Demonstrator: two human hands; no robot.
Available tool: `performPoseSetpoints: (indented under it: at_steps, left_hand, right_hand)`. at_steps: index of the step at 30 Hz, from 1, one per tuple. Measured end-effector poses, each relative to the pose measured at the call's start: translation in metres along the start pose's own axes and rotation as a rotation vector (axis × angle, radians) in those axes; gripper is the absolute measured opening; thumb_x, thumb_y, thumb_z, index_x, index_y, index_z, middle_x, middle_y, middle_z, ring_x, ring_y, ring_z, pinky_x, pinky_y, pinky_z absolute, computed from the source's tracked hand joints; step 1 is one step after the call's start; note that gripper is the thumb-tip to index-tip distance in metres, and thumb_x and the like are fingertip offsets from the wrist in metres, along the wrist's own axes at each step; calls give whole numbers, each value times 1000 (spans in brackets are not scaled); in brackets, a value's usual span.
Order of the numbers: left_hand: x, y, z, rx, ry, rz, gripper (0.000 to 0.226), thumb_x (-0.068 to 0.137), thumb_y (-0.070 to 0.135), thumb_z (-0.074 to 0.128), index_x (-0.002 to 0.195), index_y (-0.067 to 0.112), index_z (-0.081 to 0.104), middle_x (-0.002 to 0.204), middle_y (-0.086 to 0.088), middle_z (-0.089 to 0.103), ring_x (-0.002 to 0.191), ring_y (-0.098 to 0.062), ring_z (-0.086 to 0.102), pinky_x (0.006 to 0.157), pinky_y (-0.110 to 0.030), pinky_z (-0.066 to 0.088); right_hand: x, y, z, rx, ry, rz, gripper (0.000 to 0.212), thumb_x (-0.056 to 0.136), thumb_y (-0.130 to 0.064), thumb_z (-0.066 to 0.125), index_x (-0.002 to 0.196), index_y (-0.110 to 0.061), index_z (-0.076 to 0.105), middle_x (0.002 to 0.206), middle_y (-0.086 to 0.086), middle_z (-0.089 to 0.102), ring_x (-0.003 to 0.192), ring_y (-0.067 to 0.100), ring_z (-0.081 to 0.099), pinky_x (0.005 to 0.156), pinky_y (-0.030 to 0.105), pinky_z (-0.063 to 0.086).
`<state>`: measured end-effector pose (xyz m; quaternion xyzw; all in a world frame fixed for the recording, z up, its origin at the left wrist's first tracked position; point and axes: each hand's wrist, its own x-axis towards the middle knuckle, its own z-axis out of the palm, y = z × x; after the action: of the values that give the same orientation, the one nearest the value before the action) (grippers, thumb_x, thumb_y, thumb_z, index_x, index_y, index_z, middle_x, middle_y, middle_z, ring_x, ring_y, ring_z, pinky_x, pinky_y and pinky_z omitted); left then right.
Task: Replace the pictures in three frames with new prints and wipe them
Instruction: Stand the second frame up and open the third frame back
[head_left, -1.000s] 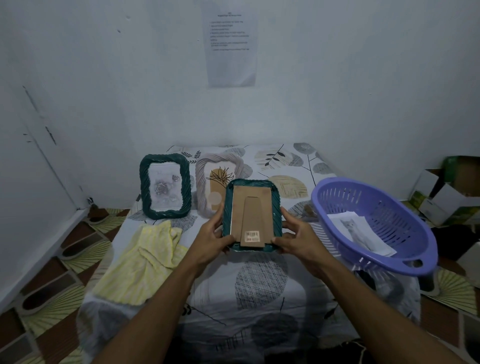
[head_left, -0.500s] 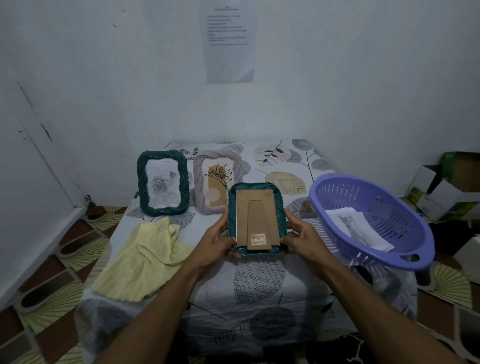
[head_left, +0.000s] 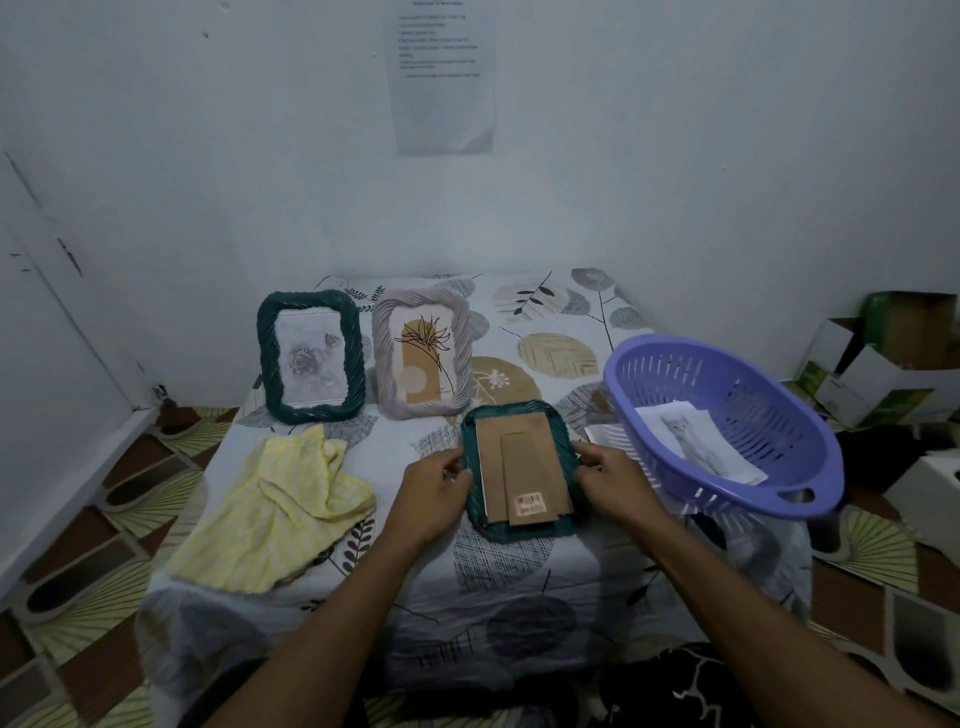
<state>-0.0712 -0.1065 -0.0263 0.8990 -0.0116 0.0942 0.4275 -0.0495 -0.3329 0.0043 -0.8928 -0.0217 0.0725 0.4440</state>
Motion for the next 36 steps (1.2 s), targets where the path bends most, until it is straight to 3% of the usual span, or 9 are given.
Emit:
performPoseSetpoints:
  at_steps: [3,5,8,11,14,19,23,30,36]
  left_hand:
    - [1,-2,9,65,43,-16,34,79,28,39,85,8,67,77,-6,69,72,-19,62,68,-35,49]
    - [2,-5,12,111,52,-26,31,78,27,39,79,10,66,70,-4,66,65,-16,60,64,-37,50]
    - [5,-3,11,212,28,-50,22,80,21,45,70,10,60,60,-4,59,58,-18,55,59,-40,51]
    - [5,4,10,278,26,-79,19,86,25,48,72,13,55,73,-1,57,71,-23,57,63,-39,49]
    - [3,10,16,344,86,-33,28,90,40,50,104,18,60,104,0,54,98,-20,52,80,-38,48]
    - [9,36,34,445,6,-76,53,82,65,42,98,17,59,114,-3,50,109,-22,44,96,-42,39]
    - [11,49,49,588,-48,-156,97,69,85,33,129,11,50,138,-10,37,128,-28,32,103,-46,29]
    - [10,48,55,482,71,-191,92,62,73,51,126,7,47,127,-9,40,121,-27,34,104,-41,29]
    - [8,51,52,363,137,-163,89,59,75,44,119,10,50,120,-7,47,116,-26,40,101,-38,38]
  right_hand:
    - [3,3,3,-140,17,-4,31,87,-6,42,103,-2,69,102,16,71,89,29,62,76,35,49]
    - [6,5,7,-208,15,8,27,85,-8,42,86,-1,68,83,18,68,78,29,62,68,34,49]
    - [9,7,10,-272,56,10,26,82,-13,44,78,-4,68,74,14,65,71,26,62,69,38,55]
    - [10,9,11,-282,117,1,27,86,-16,48,98,-7,70,86,15,67,80,28,63,76,36,54]
    - [9,7,13,-244,161,-22,36,91,-15,49,125,-15,61,113,13,62,99,27,61,85,35,49]
    - [8,0,15,-256,147,-134,32,94,-10,48,121,-15,65,118,7,57,108,22,55,94,32,44]
    - [10,4,17,-255,116,-161,33,94,-5,46,117,-12,69,120,9,64,111,22,56,97,30,43]
    - [9,7,13,-143,153,-185,37,91,2,44,117,-9,68,120,9,67,111,23,60,97,29,45]
    - [11,5,15,-102,188,-191,31,92,-8,52,120,-14,66,121,4,66,108,19,59,93,28,46]
